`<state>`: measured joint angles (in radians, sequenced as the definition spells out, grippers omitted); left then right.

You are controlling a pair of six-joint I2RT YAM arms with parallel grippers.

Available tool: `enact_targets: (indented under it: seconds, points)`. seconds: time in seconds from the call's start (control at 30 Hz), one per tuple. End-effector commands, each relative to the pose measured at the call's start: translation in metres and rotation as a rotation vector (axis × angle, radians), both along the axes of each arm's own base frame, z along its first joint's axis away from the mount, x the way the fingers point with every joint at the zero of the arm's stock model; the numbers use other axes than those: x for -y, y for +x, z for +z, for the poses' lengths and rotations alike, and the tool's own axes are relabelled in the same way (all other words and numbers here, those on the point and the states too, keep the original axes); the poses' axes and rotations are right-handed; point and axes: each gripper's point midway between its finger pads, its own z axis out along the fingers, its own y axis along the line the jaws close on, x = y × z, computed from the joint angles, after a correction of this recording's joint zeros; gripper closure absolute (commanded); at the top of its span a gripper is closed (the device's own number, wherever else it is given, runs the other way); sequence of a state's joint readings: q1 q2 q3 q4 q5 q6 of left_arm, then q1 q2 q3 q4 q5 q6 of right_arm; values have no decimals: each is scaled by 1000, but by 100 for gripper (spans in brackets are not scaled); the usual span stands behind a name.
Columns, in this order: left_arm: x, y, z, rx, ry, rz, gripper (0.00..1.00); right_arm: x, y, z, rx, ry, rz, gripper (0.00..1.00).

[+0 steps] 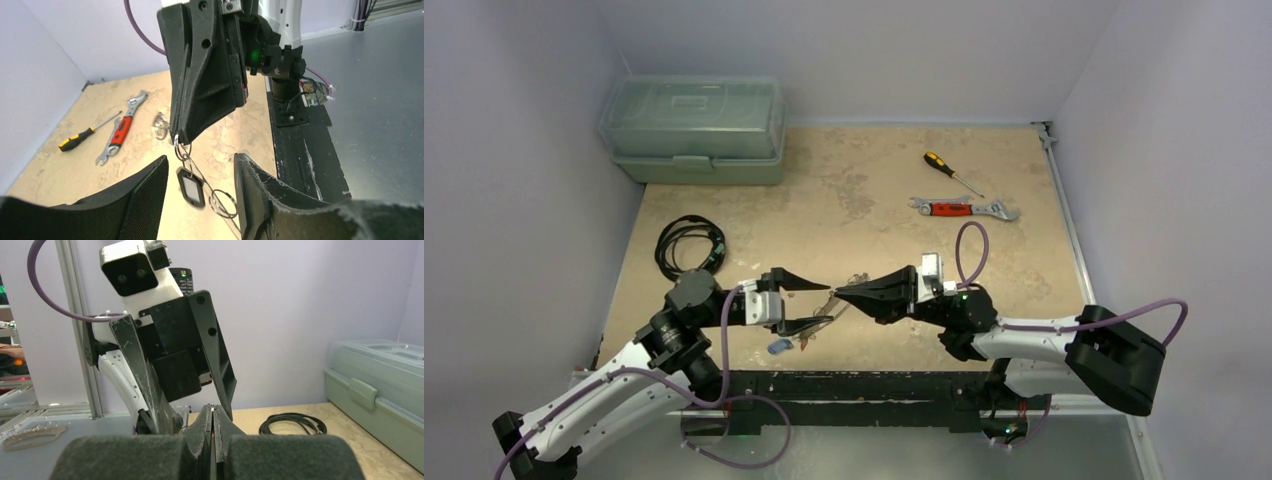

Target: Put the keys on the keyring

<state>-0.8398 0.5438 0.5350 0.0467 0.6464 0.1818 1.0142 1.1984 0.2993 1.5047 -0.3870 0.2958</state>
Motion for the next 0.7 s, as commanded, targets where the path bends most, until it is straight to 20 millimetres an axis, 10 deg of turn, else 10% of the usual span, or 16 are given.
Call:
enact_targets:
  seconds: [0.0,0.67]
  points:
    - [-3,1,32,25,-93,27,53,38,-22,82,190,326,-7,100]
    - [4,12,24,-46,-52,48,100,34,-25,81,194,315,20,100]
